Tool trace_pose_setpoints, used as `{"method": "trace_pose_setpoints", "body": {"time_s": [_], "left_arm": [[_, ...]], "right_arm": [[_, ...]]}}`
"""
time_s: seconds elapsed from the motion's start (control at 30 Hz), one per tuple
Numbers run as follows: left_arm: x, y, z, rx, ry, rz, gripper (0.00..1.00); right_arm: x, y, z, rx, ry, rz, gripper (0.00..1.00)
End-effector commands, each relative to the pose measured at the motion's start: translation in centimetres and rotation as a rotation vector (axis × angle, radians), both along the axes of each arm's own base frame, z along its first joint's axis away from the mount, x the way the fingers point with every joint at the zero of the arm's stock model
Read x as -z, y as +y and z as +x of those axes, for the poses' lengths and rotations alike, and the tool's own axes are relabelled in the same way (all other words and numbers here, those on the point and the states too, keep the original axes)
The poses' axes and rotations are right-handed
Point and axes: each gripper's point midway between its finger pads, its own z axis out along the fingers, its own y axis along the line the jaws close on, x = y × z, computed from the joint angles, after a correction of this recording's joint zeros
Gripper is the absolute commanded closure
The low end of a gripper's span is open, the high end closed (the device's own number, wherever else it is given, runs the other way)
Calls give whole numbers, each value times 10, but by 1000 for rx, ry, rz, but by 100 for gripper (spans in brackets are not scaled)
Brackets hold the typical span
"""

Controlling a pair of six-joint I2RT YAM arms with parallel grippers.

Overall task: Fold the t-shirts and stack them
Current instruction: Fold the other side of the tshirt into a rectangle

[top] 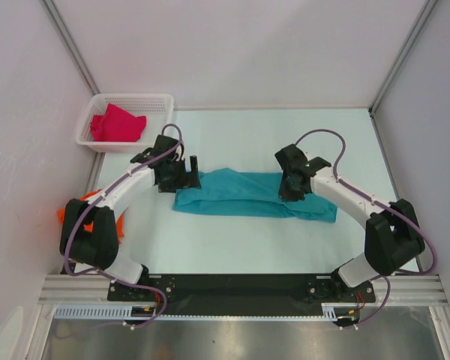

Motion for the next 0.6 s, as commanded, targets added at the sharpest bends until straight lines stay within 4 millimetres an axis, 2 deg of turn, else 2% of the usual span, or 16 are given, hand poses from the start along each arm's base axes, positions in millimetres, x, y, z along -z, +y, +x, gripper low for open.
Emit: {"method": "trace_pose_setpoints", "body": {"time_s": [0.0,0.07,0.1,0.17,0.2,0.4,0.57], "left_arm": [[-14,-4,1,19,-55,-33,0],[-14,-4,-1,21,-53,-39,1],[-15,-4,-1,20,-57,-41,1],[-15,-4,-3,21,-57,-44,0],[-16,-4,-4,23,-59,-44,0],[-15,-2,-9,20,-62,-40,1],[-17,1,-10,15,-65,-36,1]], "right_arm": [[7,1,-32,37,21,-12,100],[11,2,-38,51,27,-2,94],[14,4,-42,46,35,0,83],[21,5,-47,44,54,-1,68],[23,7,-49,37,60,-6,65],[14,15,-33,17,23,-29,60],[0,19,-5,3,-26,-74,58]]}}
